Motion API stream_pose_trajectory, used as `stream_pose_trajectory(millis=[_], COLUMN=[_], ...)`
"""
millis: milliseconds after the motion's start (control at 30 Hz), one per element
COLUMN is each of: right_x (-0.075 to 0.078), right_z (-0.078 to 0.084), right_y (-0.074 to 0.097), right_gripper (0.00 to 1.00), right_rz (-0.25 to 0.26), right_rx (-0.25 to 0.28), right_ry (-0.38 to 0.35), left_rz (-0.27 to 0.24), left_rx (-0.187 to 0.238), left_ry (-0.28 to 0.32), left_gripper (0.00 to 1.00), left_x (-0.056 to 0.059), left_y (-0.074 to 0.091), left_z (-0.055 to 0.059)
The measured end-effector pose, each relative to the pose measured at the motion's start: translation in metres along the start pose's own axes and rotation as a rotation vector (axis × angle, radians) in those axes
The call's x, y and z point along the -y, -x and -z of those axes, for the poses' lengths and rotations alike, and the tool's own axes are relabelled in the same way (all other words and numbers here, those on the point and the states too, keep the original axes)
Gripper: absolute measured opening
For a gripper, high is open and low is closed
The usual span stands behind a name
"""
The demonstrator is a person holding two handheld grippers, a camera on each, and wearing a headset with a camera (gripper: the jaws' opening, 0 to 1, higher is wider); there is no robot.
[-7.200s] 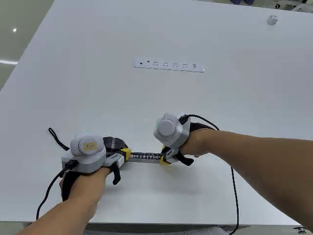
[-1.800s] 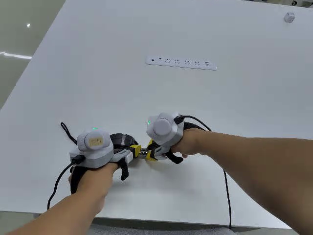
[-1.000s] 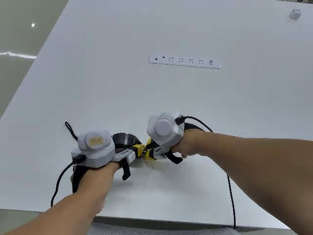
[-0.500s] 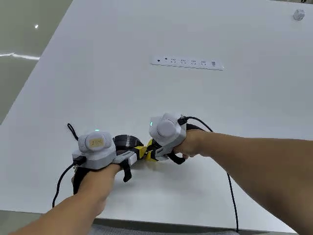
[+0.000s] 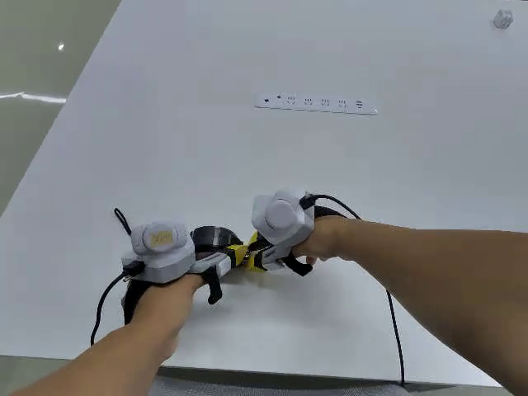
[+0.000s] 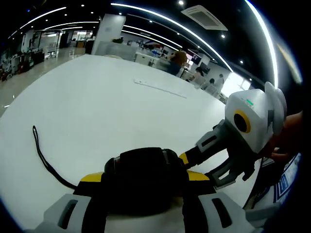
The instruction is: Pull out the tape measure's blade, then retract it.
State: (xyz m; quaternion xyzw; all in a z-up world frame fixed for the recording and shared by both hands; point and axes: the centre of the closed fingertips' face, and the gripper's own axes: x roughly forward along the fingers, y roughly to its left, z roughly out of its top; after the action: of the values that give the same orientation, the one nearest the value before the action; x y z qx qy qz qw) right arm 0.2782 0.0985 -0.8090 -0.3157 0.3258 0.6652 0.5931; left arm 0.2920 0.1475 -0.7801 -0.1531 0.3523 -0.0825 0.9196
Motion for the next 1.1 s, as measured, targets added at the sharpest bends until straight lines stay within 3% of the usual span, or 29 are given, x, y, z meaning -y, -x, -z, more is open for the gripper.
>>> stream_pose_trajectory(millis=[67, 133, 233, 267, 333, 467, 533, 633, 767, 933, 1100], right_x=[-0.002, -0.002, 0.002, 0.003, 0.005, 0.006, 0.004, 0.001, -0.004, -0.014, -0.02], right_z=[0.003, 0.007, 0.008, 0.008, 0.008, 0.006, 0.007, 0.015, 0.029, 0.046, 0.058], right_y=[0.003, 0.008, 0.021, 0.024, 0.032, 0.049, 0.059, 0.075, 0.097, 0.123, 0.143], right_gripper=[0.36, 0.36, 0.44, 0.46, 0.51, 0.61, 0.63, 0.68, 0.75, 0.82, 0.93], right_rz=[0.013, 0.029, 0.074, 0.085, 0.113, 0.172, 0.2, 0.25, 0.326, 0.393, 0.459], right_rx=[0.004, 0.004, 0.042, 0.049, 0.07, 0.136, 0.173, 0.203, 0.248, 0.288, 0.326], right_ry=[0.0, 0.004, -0.058, -0.067, -0.096, -0.163, -0.203, -0.236, -0.302, -0.37, -0.441], left_rz=[0.001, 0.003, 0.032, 0.043, 0.027, 0.083, 0.106, 0.167, 0.176, 0.22, 0.216], left_rx=[0.002, 0.004, -0.024, -0.046, -0.043, -0.021, 0.013, 0.025, 0.03, 0.048, 0.078], left_ry=[-0.001, 0.004, 0.013, -0.025, -0.115, -0.103, -0.175, -0.211, -0.315, -0.338, -0.326], left_gripper=[0.6, 0.61, 0.61, 0.61, 0.62, 0.7, 0.74, 0.85, 0.94, 1.0, 1.0], left_x=[0.0, 0.0, 0.001, 0.001, -0.001, 0.001, -0.001, 0.001, -0.01, -0.02, -0.037], left_y=[0.0, -0.001, 0.0, 0.001, 0.005, 0.018, 0.027, 0.04, 0.059, 0.08, 0.097], left_z=[0.0, 0.0, 0.001, 0.003, -0.001, -0.011, -0.019, -0.024, -0.028, -0.031, -0.04])
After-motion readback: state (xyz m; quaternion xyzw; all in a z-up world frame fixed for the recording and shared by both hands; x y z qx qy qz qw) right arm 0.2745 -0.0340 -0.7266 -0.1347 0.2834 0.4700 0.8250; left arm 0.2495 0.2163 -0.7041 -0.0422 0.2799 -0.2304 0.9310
